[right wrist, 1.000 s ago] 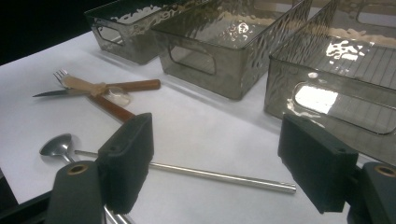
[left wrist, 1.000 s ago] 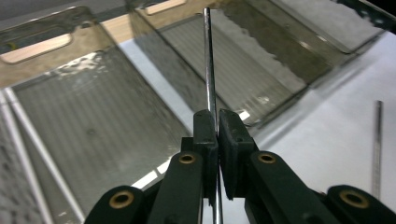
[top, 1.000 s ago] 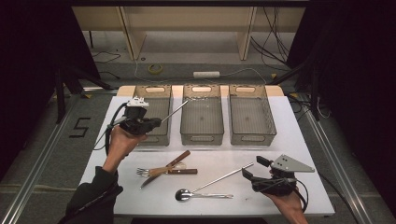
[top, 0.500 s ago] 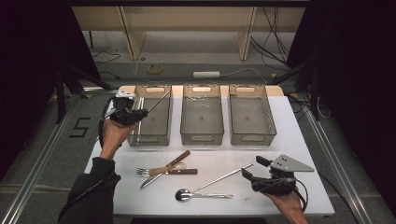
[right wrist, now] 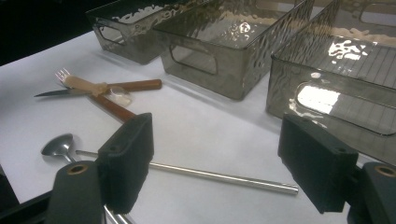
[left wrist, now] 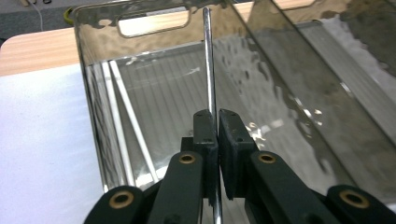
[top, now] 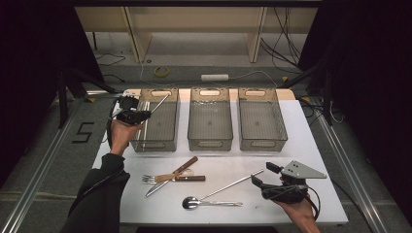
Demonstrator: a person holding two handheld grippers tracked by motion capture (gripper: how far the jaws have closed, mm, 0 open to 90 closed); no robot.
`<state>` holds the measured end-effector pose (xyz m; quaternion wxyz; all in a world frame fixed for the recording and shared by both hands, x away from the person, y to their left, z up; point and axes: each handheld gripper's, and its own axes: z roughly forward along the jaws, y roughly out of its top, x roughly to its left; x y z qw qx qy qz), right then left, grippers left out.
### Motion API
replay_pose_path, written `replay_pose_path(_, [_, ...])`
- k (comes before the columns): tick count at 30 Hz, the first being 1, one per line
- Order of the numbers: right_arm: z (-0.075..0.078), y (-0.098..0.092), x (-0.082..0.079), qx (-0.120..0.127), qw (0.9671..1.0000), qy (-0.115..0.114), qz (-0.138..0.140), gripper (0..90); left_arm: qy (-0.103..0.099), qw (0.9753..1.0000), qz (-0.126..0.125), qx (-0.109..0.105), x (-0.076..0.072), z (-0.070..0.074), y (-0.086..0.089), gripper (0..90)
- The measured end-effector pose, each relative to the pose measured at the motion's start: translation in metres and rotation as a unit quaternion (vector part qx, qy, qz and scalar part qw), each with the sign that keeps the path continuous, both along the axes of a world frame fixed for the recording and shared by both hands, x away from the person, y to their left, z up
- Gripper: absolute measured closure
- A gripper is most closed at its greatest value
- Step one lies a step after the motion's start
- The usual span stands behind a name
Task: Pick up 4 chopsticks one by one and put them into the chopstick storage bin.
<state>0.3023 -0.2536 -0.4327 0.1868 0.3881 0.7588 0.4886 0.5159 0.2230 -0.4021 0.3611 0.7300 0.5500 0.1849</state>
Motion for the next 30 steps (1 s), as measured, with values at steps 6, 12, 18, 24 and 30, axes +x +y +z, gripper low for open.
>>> replay_pose_path(6, [0.0, 0.0, 0.0, -0.001, 1.0, 0.0, 0.001, 27.6, 0.011, 0.9999, 0.006, 0.006, 0.011, -0.009, 0.001, 85.5])
replay_pose_path(12, [0.0, 0.0, 0.0, -0.001, 1.0, 0.001, 0.002, 27.7, 0.014, 0.9999, -0.002, 0.009, 0.018, -0.016, -0.001, 84.1])
replay_pose_path(18, [0.0, 0.0, 0.0, 0.0, 1.0, 0.001, 0.002, 27.6, 0.014, 0.9998, -0.01, -0.013, 0.018, -0.015, -0.003, 64.1])
replay_pose_path(24, [0.0, 0.0, 0.0, 0.0, 1.0, 0.001, 0.001, 27.6, 0.004, 0.9981, -0.027, -0.056, 0.002, -0.002, -0.011, 47.7])
replay_pose_path(30, [0.001, -0.002, 0.001, 0.001, 1.0, -0.001, -0.001, 27.5, 0.015, 0.9936, -0.074, -0.084, -0.024, 0.004, -0.027, 40.9])
